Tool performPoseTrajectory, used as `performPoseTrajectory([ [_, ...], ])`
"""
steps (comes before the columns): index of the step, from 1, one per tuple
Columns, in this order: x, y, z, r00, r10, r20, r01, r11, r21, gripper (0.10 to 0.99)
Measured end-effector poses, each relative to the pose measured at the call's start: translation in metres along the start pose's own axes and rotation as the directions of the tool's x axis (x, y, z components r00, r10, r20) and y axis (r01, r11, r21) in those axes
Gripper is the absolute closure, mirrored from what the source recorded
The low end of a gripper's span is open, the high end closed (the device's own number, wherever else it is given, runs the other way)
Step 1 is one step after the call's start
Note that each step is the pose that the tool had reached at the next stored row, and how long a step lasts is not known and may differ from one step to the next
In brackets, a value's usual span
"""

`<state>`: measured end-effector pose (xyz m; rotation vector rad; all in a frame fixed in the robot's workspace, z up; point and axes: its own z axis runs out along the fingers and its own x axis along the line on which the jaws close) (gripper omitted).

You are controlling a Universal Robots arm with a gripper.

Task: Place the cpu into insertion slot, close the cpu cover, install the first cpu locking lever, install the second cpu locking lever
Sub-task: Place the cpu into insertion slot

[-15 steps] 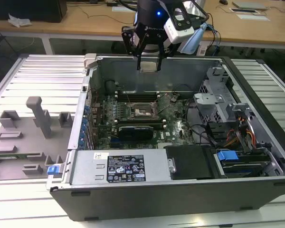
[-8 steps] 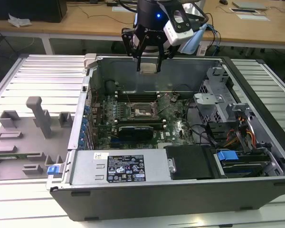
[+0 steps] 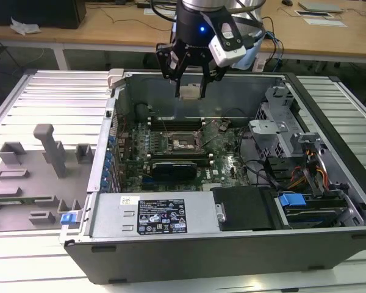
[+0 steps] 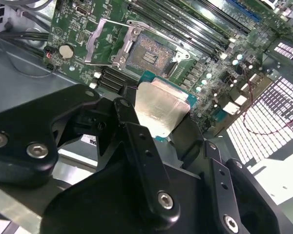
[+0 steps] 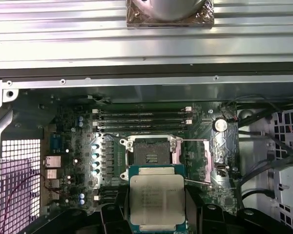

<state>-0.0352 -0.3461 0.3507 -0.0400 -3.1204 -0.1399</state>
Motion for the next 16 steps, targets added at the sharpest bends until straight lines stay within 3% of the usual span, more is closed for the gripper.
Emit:
performPoseTrajectory([
  [9, -0.0003, -0.0015, 0.0184, 1.0000, 0.000, 0.0016, 0.000, 1.0000, 0.000, 0.545],
  [16, -0.0004, -0.0028, 0.0334, 1.0000, -0.001, 0.0091, 0.001, 1.0000, 0.000, 0.545],
])
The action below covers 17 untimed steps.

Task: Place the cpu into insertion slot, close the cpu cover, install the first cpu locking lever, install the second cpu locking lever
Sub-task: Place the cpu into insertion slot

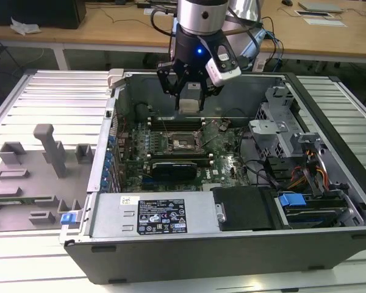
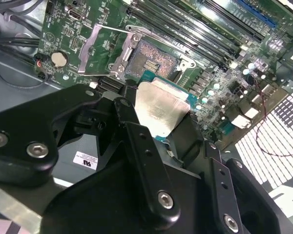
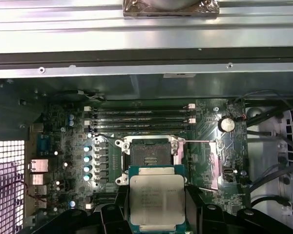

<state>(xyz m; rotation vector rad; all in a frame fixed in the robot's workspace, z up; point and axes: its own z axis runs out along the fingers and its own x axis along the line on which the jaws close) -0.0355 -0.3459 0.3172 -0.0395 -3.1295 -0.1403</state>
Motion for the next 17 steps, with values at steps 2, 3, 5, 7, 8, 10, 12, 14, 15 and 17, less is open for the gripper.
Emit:
performPoseTrajectory([
  [2, 0.0001, -0.0003, 0.0034, 1.0000, 0.000, 0.0025, 0.000, 1.0000, 0.000, 0.545],
  [3, 0.0002, -0.0005, 0.0052, 1.0000, 0.000, 0.0040, 0.000, 1.0000, 0.000, 0.545],
  [5, 0.0002, -0.0006, 0.0085, 1.0000, -0.001, 0.0076, 0.001, 1.0000, 0.000, 0.545],
  [7, 0.0007, -0.0004, 0.0120, 0.9999, -0.001, 0.0119, 0.001, 1.0000, 0.000, 0.545],
  [8, 0.0012, -0.0004, 0.0144, 0.9999, -0.001, 0.0140, 0.002, 1.0000, 0.000, 0.545],
  [10, 0.0024, -0.0007, 0.0192, 0.9999, -0.002, 0.0149, 0.002, 1.0000, 0.000, 0.545],
  [12, 0.0032, -0.0012, 0.0250, 0.9999, -0.002, 0.0150, 0.002, 1.0000, 0.000, 0.545],
  [14, 0.0034, -0.0014, 0.0278, 0.9999, -0.002, 0.0151, 0.002, 1.0000, 0.003, 0.545],
  [15, 0.0034, -0.0015, 0.0290, 0.9999, -0.001, 0.0151, 0.001, 1.0000, 0.004, 0.545],
  [17, 0.0035, -0.0016, 0.0308, 0.9997, 0.016, 0.0167, -0.016, 0.9999, 0.004, 0.545],
])
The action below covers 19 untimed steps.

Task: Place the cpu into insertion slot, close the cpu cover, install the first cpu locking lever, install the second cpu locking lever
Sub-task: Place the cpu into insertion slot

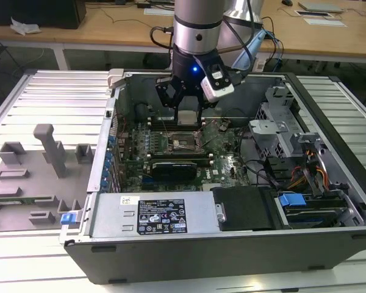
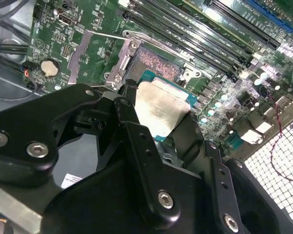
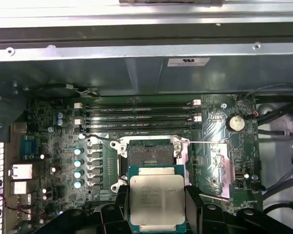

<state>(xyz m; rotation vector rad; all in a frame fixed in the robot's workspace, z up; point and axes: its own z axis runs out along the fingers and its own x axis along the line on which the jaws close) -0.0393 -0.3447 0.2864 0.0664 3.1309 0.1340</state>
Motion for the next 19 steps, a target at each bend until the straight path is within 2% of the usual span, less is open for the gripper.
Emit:
performPoseTrajectory([
  [4, 0.0000, -0.0001, 0.0016, 0.9965, 0.083, 0.0072, -0.083, 0.9965, 0.000, 0.545],
  [9, 0.0000, -0.0003, 0.0030, 0.9833, 0.181, 0.0156, -0.181, 0.9835, 0.000, 0.545],
  [11, 0.0000, -0.0003, 0.0035, 0.9751, 0.221, 0.0190, -0.221, 0.9753, -0.001, 0.545],
  [13, 0.0000, -0.0004, 0.0043, 0.9616, 0.273, 0.0237, -0.273, 0.9619, -0.002, 0.545],
  [15, 0.0000, -0.0004, 0.0047, 0.9518, 0.305, 0.0265, -0.306, 0.9522, -0.002, 0.545],
  [19, 0.0000, -0.0005, 0.0058, 0.9265, 0.375, 0.0326, -0.375, 0.9270, -0.004, 0.545],
])
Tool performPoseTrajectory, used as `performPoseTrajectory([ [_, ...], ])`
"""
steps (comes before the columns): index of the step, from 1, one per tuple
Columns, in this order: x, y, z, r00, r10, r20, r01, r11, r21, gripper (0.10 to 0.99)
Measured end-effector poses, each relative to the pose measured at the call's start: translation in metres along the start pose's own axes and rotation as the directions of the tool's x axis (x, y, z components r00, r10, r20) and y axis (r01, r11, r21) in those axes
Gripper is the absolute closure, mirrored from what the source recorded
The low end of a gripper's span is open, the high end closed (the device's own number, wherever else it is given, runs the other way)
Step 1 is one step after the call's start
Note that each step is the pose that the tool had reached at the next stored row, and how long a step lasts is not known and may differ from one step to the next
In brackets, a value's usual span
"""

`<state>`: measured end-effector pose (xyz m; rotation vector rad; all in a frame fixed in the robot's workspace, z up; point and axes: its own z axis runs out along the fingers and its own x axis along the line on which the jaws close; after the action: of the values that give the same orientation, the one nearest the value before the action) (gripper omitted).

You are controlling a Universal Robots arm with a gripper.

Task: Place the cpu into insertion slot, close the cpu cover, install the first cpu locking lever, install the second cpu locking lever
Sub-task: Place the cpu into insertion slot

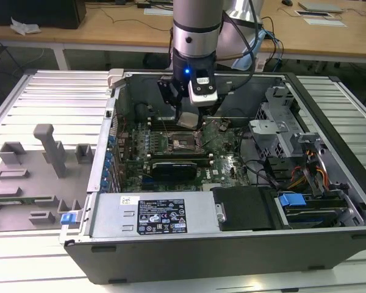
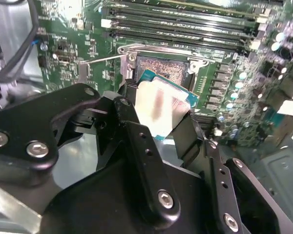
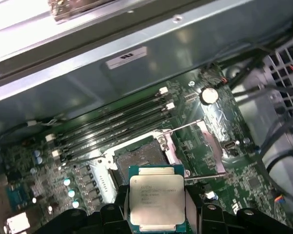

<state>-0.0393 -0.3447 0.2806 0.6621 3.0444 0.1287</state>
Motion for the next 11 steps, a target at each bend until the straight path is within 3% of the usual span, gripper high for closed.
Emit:
performPoseTrajectory([
  [4, 0.0000, -0.0001, 0.0010, 0.9978, 0.066, 0.0056, -0.066, 0.9978, 0.000, 0.545],
  [11, 0.0000, -0.0003, 0.0031, 0.9819, 0.189, 0.0163, -0.189, 0.9820, -0.001, 0.545],
])
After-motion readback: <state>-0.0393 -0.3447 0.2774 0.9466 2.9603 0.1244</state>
